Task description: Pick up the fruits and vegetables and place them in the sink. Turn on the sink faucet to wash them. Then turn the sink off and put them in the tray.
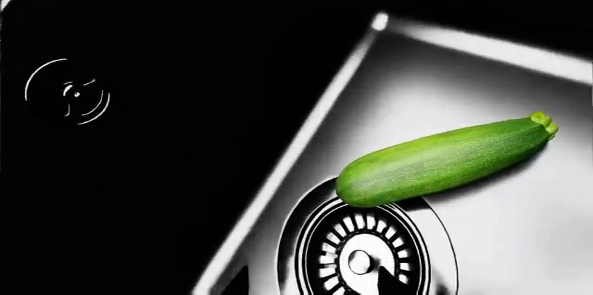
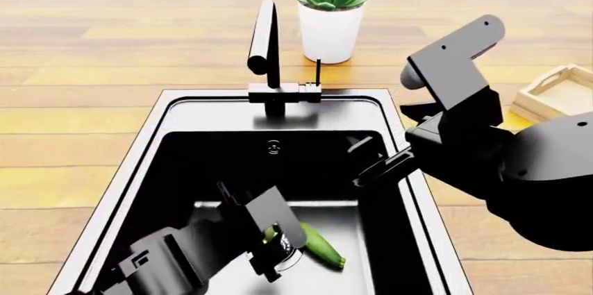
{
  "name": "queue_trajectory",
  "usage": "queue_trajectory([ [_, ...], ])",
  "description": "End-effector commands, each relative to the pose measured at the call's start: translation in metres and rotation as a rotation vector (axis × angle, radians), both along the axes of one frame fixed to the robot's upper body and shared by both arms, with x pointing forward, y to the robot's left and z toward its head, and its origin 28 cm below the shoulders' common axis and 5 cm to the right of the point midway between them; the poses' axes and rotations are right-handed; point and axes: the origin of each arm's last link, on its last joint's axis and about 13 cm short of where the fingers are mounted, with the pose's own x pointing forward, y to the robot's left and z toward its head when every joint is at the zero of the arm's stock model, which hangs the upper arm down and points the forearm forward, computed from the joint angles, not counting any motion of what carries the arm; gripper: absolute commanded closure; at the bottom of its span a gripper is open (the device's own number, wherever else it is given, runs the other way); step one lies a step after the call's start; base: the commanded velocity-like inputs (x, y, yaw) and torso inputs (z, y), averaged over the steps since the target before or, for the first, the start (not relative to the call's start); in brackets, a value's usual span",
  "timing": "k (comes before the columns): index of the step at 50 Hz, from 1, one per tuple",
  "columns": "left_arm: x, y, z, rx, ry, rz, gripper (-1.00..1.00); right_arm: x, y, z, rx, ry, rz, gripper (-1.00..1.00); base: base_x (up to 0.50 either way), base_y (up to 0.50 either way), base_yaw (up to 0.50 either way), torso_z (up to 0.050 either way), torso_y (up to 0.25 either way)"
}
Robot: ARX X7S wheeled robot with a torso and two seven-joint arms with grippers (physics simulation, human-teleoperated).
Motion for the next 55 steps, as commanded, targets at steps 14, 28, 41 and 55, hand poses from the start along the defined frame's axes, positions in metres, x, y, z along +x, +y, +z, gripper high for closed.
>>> queue_trajectory([
  [14, -0.002, -0.007, -0.040, 0.106, 0.114, -0.026, -1.00, -0.001, -0.001, -0.002, 0.016, -0.006, 0.000, -1.00, 0.01, 0.00, -0.01, -0.006, 0.000],
  [28, -0.002, -0.008, -0.030, 0.080, 0.091, -0.042, -1.00, 0.001, -0.001, -0.004, 0.016, -0.004, 0.005, -1.00, 0.00, 0.00, 0.00, -0.008, 0.000],
  [41, 0.000, 0.003, 0.028, -0.026, -0.050, -0.016, -1.00, 0.002, 0.000, -0.004, 0.025, -0.009, 0.005, -1.00, 0.00, 0.00, 0.00, -0.002, 0.000],
  [55, -0.001, 0.035, 0.077, -0.009, -0.289, 0.077, -1.00, 0.007, -0.001, -0.001, 0.071, -0.040, -0.038, -1.00, 0.00, 0.00, 0.00, 0.000, 0.000],
])
